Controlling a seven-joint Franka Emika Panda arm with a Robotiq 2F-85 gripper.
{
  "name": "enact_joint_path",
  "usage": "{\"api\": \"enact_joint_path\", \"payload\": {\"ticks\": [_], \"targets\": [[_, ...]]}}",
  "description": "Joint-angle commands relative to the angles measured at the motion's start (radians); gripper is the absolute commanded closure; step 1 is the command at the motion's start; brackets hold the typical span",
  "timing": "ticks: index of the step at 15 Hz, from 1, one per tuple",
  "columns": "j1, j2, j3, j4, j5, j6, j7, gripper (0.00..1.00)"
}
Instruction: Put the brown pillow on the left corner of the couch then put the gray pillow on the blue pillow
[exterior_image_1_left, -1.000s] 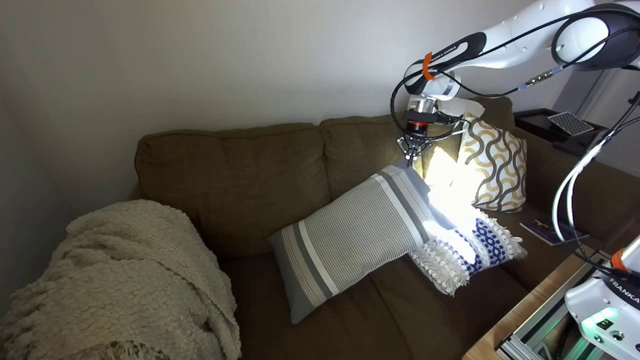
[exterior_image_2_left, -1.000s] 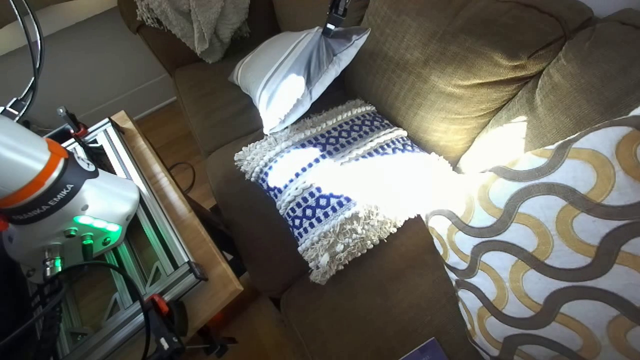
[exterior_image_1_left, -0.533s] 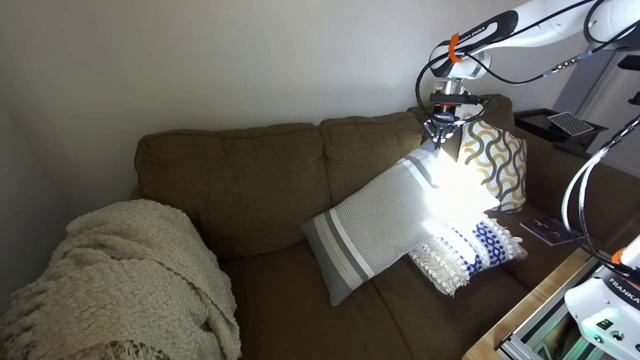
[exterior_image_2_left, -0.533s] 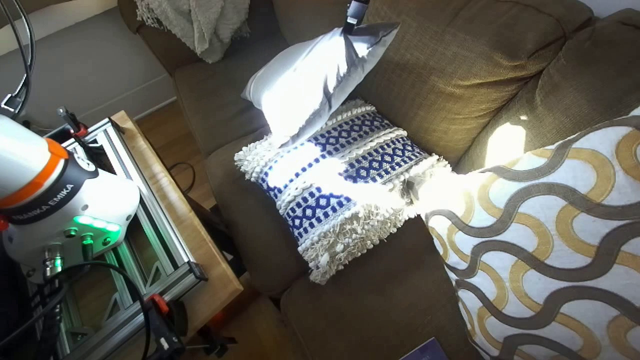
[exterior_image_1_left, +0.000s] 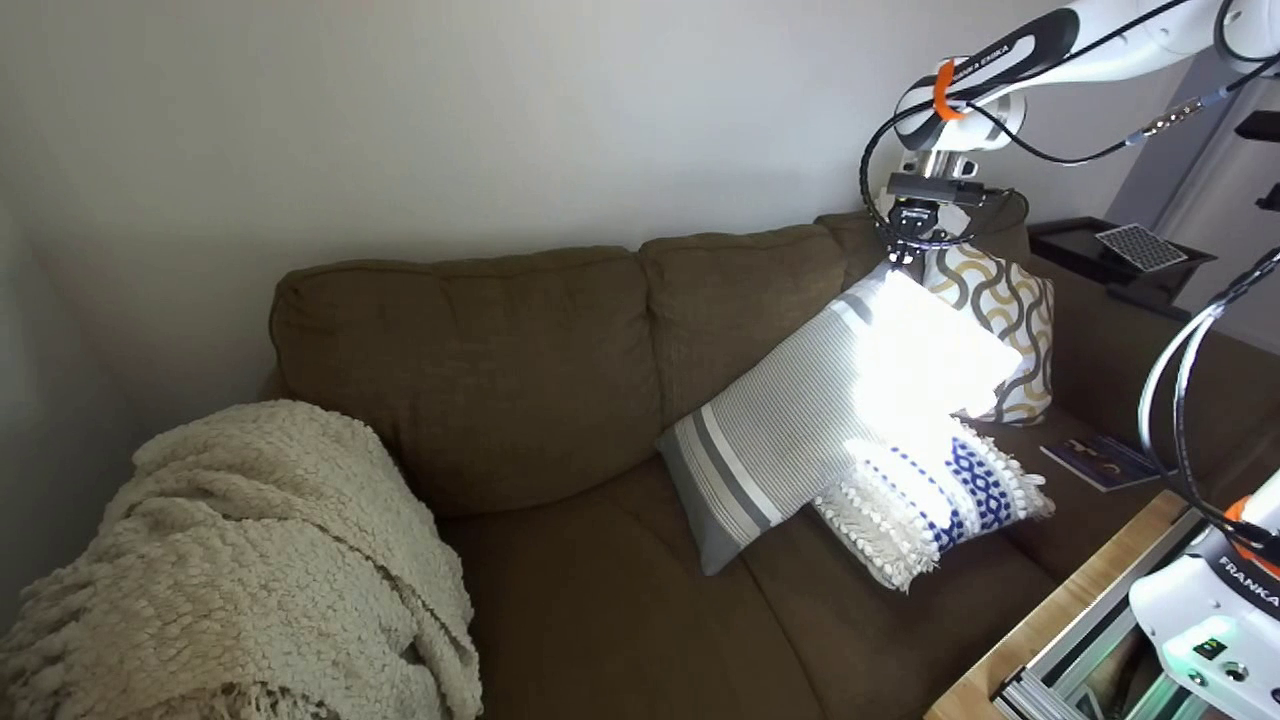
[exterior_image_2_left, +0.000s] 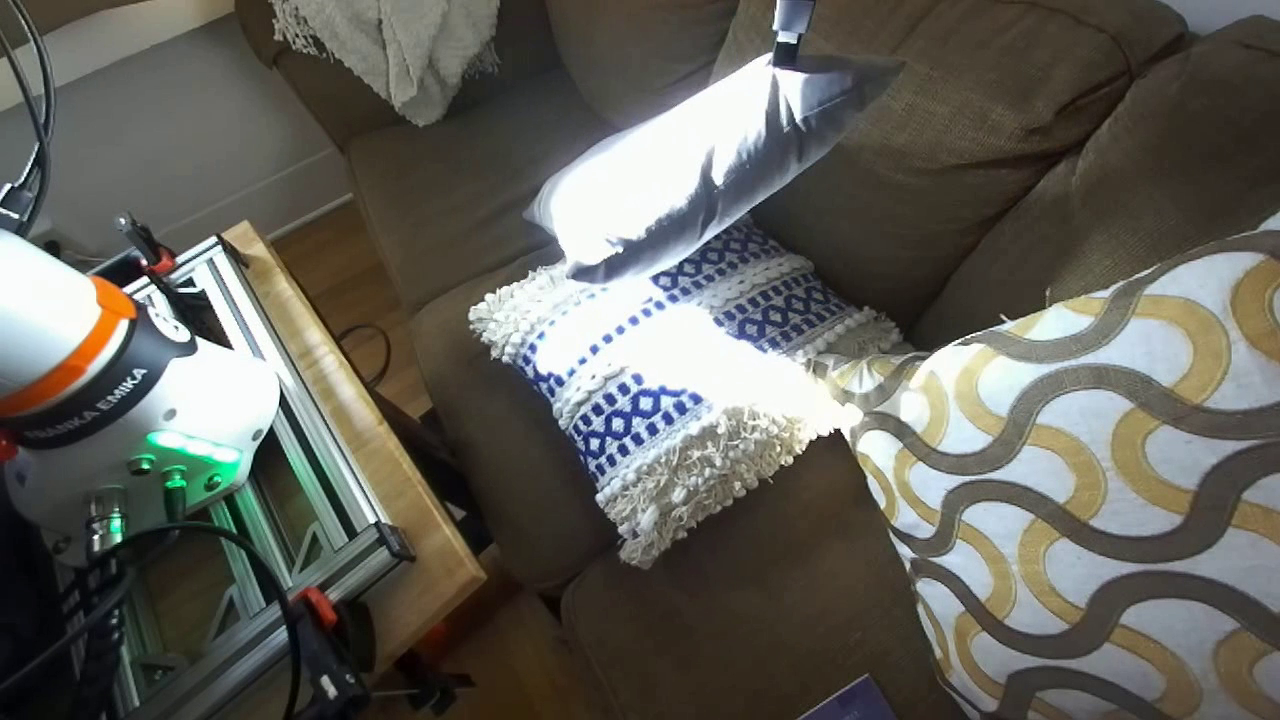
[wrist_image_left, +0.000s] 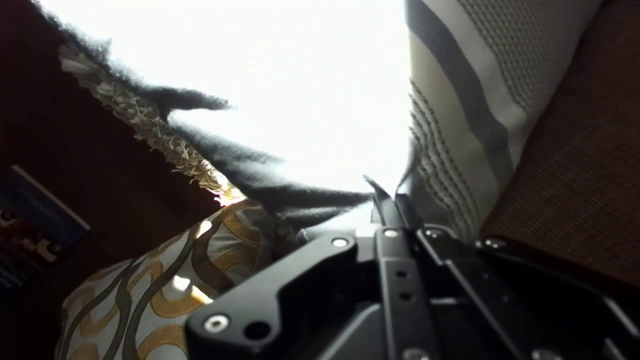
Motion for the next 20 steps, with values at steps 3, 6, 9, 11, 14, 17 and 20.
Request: {"api": "enact_joint_path", "payload": {"ticks": [3, 6, 9, 11, 14, 17, 20], "targets": [[-0.015, 0.001, 0.021, 0.005, -0.009, -0.003, 0.004, 1.0], [-0.031, 0.048, -0.03, 0.051, -0.063, 0.036, 0.084, 1.0], [-0.062, 0.089, -0.059, 0.083, -0.099, 0.077, 0.08, 1.0], [-0.084, 0.133, -0.076, 0.115, -0.114, 0.122, 0.076, 1.0], [-0.109, 0.219, -0.081, 0.161, -0.122, 0.196, 0.063, 1.0], [-0.135, 0.316, -0.081, 0.22, -0.102, 0.236, 0.068, 1.0], [-0.153, 0.368, -0.08, 0.264, -0.079, 0.265, 0.069, 0.66]]}}
